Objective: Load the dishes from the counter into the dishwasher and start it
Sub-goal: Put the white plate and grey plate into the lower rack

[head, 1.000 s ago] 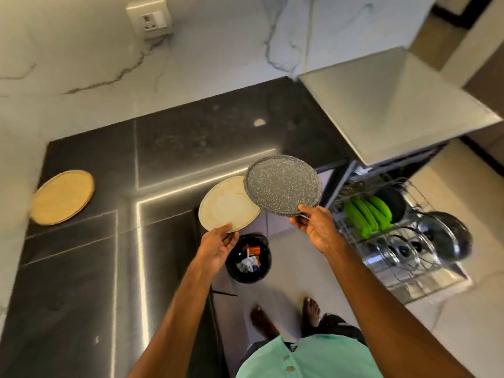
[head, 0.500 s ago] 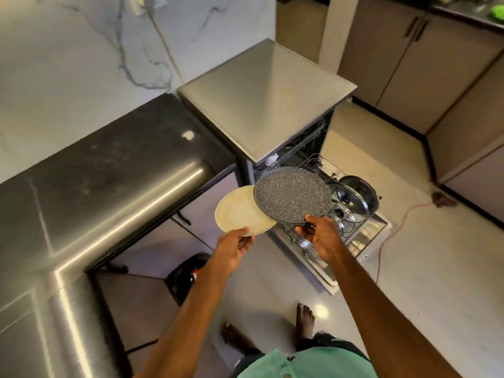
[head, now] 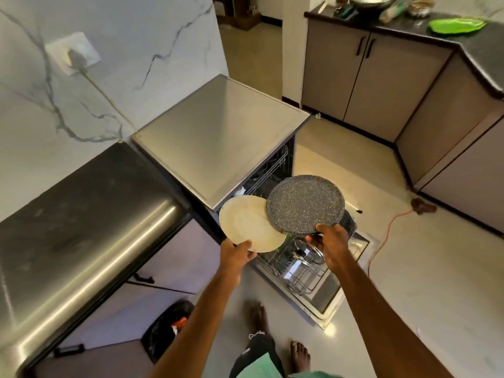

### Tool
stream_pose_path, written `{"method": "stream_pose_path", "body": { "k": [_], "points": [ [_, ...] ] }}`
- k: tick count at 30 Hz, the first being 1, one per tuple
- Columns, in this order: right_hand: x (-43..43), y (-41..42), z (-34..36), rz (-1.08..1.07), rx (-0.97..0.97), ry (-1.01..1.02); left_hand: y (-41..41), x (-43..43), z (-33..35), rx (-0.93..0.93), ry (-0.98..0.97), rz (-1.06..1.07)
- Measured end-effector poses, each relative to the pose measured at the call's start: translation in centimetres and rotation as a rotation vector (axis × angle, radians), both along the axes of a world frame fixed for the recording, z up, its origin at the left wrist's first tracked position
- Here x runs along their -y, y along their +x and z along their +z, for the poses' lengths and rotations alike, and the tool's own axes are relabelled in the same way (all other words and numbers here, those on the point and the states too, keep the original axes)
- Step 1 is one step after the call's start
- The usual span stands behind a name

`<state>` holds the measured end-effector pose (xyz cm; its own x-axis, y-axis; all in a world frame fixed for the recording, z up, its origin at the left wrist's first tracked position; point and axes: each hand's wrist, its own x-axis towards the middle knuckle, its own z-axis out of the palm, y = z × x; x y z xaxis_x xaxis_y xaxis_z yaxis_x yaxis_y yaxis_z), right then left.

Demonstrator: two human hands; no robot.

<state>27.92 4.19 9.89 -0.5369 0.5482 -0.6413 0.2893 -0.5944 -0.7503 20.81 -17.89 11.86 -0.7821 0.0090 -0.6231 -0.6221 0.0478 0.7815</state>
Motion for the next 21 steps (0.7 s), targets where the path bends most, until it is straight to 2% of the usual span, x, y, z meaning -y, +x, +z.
{"method": "stream_pose_path", "body": {
  "k": [6, 9, 12, 14, 18, 21],
  "points": [
    [-6.2, -5.8, -2.2, -0.036, 0.089, 0.313, -9.0, -5.3, -1.3, -0.404, -0.618, -0.516],
    [-9.4, -10.0, -3.8, 0.033, 0.272, 0.526, -14.5, -8.9, -2.3, -0.518, -0.806, -0.734],
    [-11.7, -14.0, -5.4, 0.116, 0.477, 0.701, -18.9, -12.2, -3.8, -0.535, -0.905, -0.862],
    [-13.1, -16.4, -7.2, 0.173, 0.546, 0.769, -21.2, -14.2, -5.4, -0.541, -0.956, -0.918],
    [-15.8, -20.3, -12.4, 0.246, 0.591, 0.839, -24.5, -17.0, -10.8, -0.482, -1.013, -0.988],
    [-17.6, -22.2, -16.4, 0.291, 0.609, 0.879, -25.8, -18.5, -14.8, -0.419, -0.951, -1.013]
  ]
}}
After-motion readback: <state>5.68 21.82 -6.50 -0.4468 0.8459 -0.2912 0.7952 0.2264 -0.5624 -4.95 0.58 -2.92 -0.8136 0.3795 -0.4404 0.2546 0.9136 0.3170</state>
